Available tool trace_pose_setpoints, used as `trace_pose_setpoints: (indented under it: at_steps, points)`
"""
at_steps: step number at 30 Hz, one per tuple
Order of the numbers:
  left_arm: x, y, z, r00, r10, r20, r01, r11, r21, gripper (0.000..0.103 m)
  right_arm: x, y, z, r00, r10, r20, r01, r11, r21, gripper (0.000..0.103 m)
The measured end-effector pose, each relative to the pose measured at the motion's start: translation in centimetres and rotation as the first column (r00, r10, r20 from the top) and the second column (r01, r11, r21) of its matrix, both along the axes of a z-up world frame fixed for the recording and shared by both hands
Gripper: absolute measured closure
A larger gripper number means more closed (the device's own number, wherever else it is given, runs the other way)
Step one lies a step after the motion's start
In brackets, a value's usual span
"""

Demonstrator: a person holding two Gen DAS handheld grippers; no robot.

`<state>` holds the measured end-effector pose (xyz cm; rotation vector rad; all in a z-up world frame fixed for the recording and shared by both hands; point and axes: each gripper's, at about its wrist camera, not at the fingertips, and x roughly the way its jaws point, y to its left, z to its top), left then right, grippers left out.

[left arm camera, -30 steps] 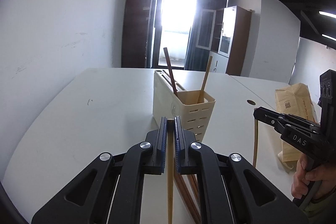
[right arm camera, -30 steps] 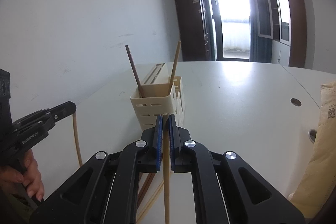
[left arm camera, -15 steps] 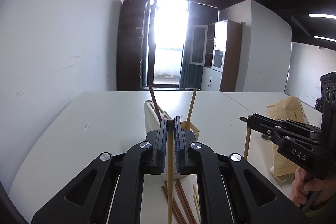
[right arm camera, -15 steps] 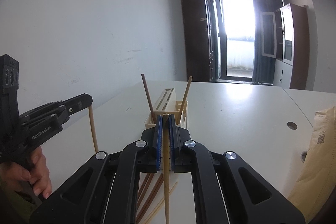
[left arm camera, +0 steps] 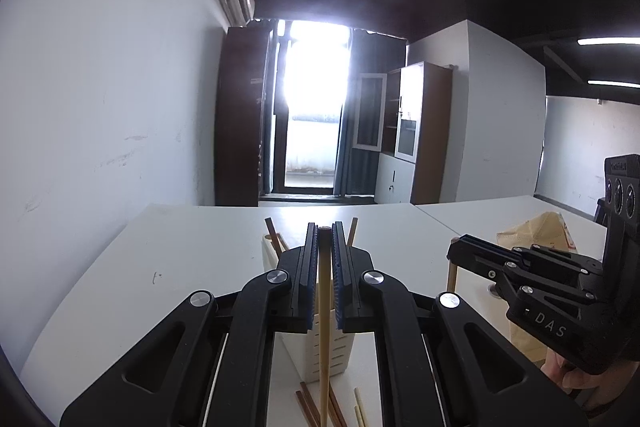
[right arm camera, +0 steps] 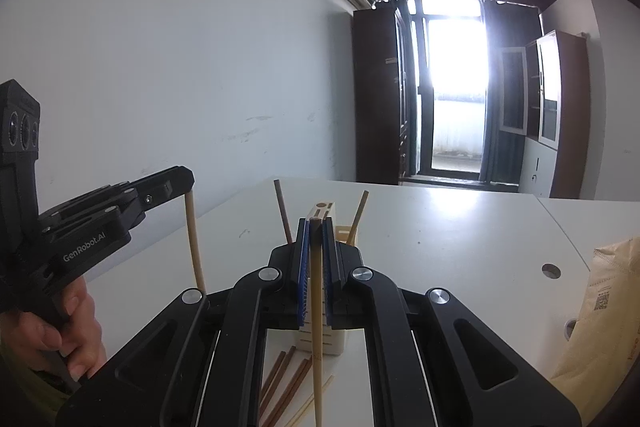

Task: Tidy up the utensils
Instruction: 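Lift the light chopstick with the right tool and carry it over the holder, then lower the chopstick into the holder and open the right tool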

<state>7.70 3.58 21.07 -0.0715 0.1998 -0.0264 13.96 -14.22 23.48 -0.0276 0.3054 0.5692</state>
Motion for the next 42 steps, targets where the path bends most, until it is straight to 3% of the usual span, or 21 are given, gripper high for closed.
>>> trace_pose_setpoints:
  at_steps: [23, 29, 37, 42]
  points:
    - [-0.3, 0.0, 1.9, 0.974, 0.059, 0.216, -0.048, 0.997, -0.056, 0.097, 2.1, -1.3, 1.5, 0.985, -0.042, 0.166, 0.014, 0.986, 0.168, 0.096]
    - [-1.5, -0.5, 2.3, 0.946, 0.089, 0.312, -0.069, 0.995, -0.075, 0.097, 1.7, -1.9, 2.1, 0.971, -0.052, 0.232, -0.007, 0.969, 0.246, 0.096]
    - [-3.4, -0.8, 2.4, 0.883, 0.117, 0.454, -0.078, 0.991, -0.104, 0.097, 0.7, -2.4, 2.4, 0.926, -0.096, 0.365, -0.038, 0.939, 0.343, 0.096]
    - [-2.7, -0.3, 2.1, 0.88, 0.134, 0.456, -0.083, 0.988, -0.131, 0.097, 1.1, -2.3, 2.0, 0.917, -0.121, 0.379, -0.033, 0.926, 0.375, 0.096]
